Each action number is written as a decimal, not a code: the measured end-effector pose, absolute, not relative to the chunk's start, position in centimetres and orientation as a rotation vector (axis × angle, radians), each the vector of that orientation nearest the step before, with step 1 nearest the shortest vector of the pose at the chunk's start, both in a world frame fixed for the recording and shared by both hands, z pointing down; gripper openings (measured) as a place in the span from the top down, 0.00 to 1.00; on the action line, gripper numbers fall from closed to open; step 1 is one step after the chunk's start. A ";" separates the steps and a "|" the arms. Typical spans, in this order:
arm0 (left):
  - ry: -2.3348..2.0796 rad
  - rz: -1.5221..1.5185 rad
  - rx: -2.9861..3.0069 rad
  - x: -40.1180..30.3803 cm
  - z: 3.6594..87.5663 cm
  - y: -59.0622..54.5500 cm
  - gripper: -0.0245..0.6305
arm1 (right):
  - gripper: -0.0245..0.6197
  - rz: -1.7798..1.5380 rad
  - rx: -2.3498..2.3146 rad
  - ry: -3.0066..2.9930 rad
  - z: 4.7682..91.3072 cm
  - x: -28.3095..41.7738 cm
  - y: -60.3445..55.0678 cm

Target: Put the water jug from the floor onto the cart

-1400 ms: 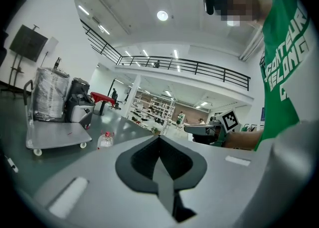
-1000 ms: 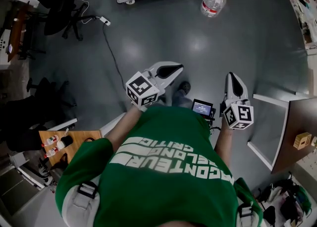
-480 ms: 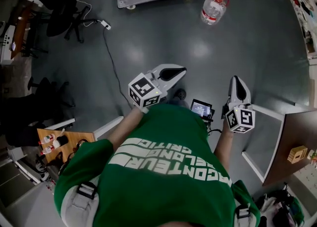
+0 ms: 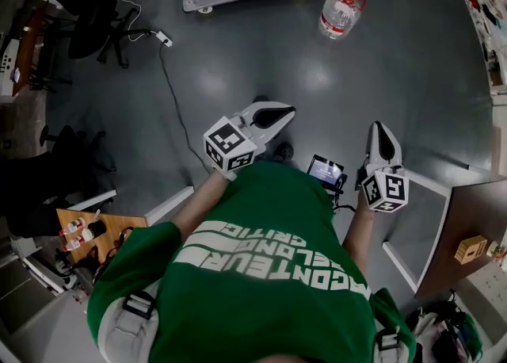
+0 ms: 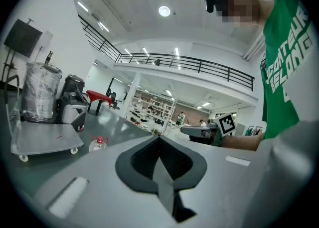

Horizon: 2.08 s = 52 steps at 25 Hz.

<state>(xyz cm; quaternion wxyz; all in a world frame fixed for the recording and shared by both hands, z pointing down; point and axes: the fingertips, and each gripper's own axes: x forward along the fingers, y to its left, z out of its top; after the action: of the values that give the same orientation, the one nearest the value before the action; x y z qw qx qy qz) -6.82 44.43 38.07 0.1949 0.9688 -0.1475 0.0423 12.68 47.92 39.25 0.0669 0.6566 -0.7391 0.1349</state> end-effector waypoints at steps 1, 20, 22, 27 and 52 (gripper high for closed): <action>-0.411 0.116 2.714 -6.8 38.2 44.0 0.94 | 0.97 0.407 1.986 -2.217 39.3 12.9 47.7; -0.363 0.078 2.715 -5.5 38.3 26.1 0.94 | 0.97 0.401 1.990 -2.124 38.7 15.0 31.1; -0.350 0.070 2.718 -5.6 38.1 24.1 0.94 | 0.97 0.399 1.984 -2.118 38.7 14.7 29.2; -0.300 0.071 2.733 -6.4 37.9 20.3 0.94 | 0.97 0.396 1.955 -2.102 39.1 12.6 25.0; -0.255 0.238 2.740 3.8 41.2 5.3 0.94 | 0.91 0.294 1.656 -2.221 41.8 15.8 8.4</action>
<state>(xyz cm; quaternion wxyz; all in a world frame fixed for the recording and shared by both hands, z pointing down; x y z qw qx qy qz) 3.84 5.27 41.23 0.1888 0.9742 -0.0908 0.0845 15.78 8.38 41.83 0.1768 0.5849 -0.7848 0.1038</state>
